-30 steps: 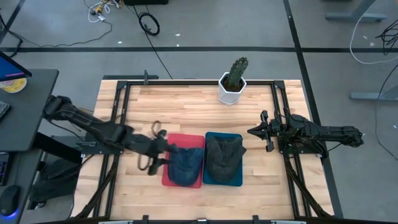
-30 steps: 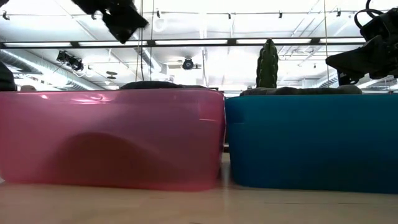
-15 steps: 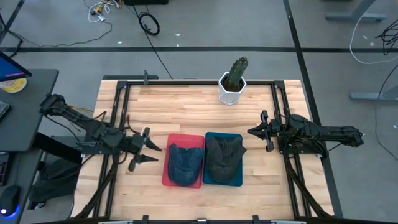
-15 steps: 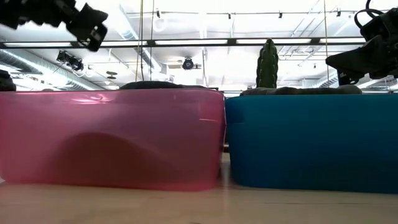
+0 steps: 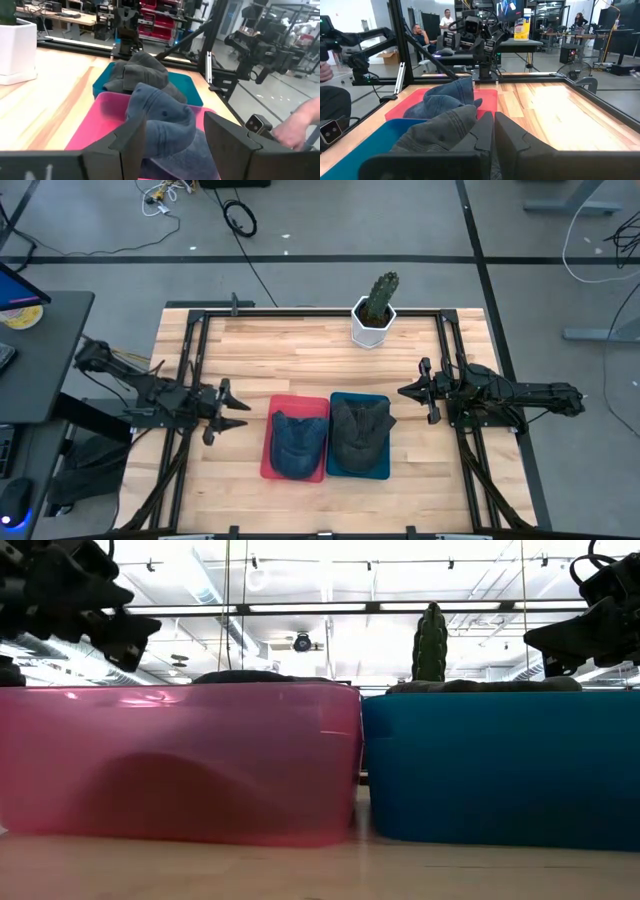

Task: Pick & Place hat
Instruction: Return to Home Position

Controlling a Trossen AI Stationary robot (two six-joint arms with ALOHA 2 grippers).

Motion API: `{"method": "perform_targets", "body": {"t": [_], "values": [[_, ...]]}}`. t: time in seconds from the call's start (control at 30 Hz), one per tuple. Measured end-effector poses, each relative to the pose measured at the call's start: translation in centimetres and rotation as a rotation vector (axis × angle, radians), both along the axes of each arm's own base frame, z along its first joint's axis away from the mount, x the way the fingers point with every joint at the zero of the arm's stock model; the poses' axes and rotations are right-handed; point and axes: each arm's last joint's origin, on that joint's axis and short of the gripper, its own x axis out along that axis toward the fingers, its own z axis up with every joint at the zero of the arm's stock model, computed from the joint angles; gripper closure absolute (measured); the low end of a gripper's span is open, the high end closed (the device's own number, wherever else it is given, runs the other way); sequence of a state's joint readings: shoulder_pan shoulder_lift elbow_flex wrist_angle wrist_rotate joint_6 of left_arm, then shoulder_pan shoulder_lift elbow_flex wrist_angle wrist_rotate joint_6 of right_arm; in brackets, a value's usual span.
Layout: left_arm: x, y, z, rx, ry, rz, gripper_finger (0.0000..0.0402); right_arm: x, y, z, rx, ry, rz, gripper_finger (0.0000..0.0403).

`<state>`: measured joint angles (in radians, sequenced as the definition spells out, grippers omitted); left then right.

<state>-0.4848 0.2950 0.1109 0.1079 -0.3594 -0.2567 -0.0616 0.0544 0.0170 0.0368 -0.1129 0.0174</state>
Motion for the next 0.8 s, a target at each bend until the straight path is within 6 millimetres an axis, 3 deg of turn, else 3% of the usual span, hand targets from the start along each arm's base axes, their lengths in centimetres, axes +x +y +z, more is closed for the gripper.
{"method": "perform_targets", "body": {"t": [0.37,0.8], "values": [[-0.7,0.6,-0.5,0.001,-0.076,0.019,0.0198,0.0,0.0,0.0,0.0,0.0,0.0,0.0382],[-0.1,2.8,-0.4,0.026,-0.086,0.046,0.0198,0.0,0.0,0.0,0.0,0.0,0.0,0.0382]]}}
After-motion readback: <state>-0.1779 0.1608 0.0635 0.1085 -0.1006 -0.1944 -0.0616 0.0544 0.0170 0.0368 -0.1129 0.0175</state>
